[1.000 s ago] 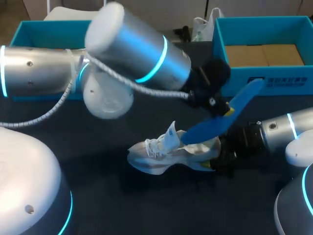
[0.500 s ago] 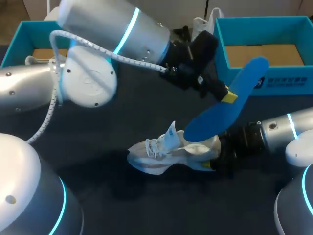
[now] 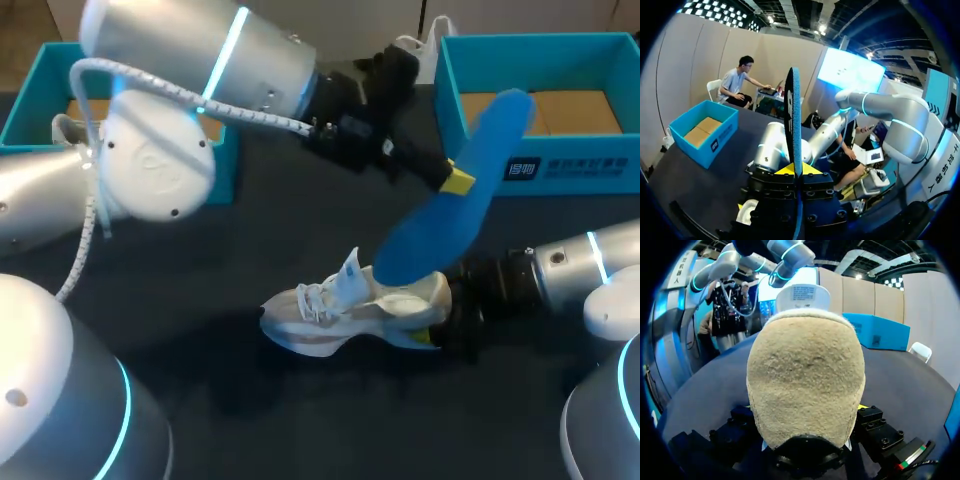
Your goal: Take the shoe out of the shoebox, open the shoe tongue, remove and reinsert the insole, then place the shoe into the shoebox
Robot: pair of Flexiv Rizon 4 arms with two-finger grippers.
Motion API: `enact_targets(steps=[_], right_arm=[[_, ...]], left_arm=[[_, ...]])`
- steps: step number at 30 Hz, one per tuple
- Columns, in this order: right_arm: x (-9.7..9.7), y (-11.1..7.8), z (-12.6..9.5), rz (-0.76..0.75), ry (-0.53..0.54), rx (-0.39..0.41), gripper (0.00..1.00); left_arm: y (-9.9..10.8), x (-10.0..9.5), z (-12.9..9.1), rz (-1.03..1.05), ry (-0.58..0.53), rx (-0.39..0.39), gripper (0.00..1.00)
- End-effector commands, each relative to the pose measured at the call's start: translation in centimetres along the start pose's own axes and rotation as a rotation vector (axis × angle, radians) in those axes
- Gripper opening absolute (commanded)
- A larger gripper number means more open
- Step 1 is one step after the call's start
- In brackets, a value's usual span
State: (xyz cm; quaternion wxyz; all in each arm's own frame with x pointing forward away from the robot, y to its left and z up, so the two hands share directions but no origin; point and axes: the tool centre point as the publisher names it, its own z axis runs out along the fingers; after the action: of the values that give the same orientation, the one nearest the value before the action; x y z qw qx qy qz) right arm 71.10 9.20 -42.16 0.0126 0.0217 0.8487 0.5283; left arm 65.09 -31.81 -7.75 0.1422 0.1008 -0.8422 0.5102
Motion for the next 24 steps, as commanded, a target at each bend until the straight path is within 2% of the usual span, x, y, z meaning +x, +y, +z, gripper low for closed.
enact_targets(steps=[1, 9, 12, 22, 24], right_arm=[[0.1, 0.0, 0.1, 0.0, -0.002, 0.004, 0.0], [0.1, 0.0, 0.1, 0.0, -0.002, 0.004, 0.0], [0.1, 0.0, 0.1, 0.0, -0.002, 0.004, 0.0], [0.1, 0.0, 0.1, 0.0, -0.002, 0.004, 0.0], [0.1, 0.0, 0.1, 0.0, -0.002, 0.004, 0.0]], left_arm=[[1.8, 1.9, -5.0, 0.012, -0.04, 0.11, 0.0], [0.5, 3.0, -9.4, 0.037, -0.094, 0.225, 0.0], [-1.1, 2.7, -13.0, 0.02, -0.057, 0.332, 0.0], [-1.1, 2.7, -13.0, 0.02, -0.057, 0.332, 0.0], [-0.9, 2.9, -14.1, 0.057, -0.032, 0.338, 0.0]])
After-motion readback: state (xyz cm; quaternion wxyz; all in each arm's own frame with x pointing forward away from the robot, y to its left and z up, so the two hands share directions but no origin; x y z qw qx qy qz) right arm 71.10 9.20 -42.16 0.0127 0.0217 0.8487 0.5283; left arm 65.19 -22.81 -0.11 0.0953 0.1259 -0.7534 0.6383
